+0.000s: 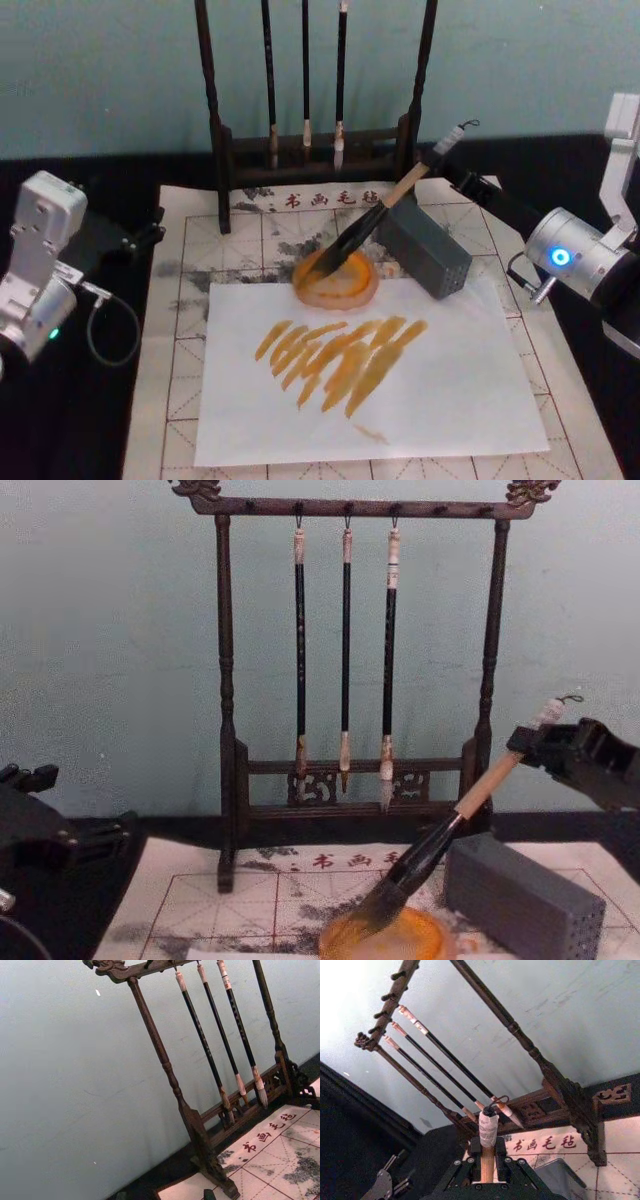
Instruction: Pick up the brush from the inkstone, write on the paper, then place the brush back to its original position.
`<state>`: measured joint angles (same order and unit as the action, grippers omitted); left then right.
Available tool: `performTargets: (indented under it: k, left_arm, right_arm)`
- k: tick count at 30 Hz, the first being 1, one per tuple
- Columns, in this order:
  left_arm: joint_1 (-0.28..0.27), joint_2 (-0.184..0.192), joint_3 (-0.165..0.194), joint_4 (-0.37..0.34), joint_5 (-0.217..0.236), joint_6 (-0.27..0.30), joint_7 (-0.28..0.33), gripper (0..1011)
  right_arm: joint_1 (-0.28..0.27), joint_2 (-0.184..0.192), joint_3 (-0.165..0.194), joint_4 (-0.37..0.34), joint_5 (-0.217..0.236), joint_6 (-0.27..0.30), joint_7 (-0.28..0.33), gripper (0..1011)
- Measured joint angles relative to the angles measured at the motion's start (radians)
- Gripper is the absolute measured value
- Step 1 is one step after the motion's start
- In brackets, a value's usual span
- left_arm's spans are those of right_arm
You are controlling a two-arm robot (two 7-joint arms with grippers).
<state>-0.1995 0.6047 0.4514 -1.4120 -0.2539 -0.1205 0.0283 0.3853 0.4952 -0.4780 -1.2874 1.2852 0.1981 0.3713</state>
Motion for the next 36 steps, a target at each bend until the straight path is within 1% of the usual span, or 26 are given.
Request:
performTargets:
  k: [11,24,36]
  left_arm:
    - [0.000,0.000,0.000,0.000,0.000,0.000,0.000,1001]
    - [0.000,0.000,0.000,0.000,0.000,0.000,0.000,1001]
    - [0.000,0.000,0.000,0.000,0.000,0.000,0.000,1001]
  right_arm:
    - [0.004,0.002,-0.001,0.015,0.009,-0.003,-0.015,191]
    - [0.007,0.003,-0.001,0.029,0.009,-0.005,-0.024,191]
    - [0.011,-0.001,-0.001,0.055,0.021,0.011,-0.034,191]
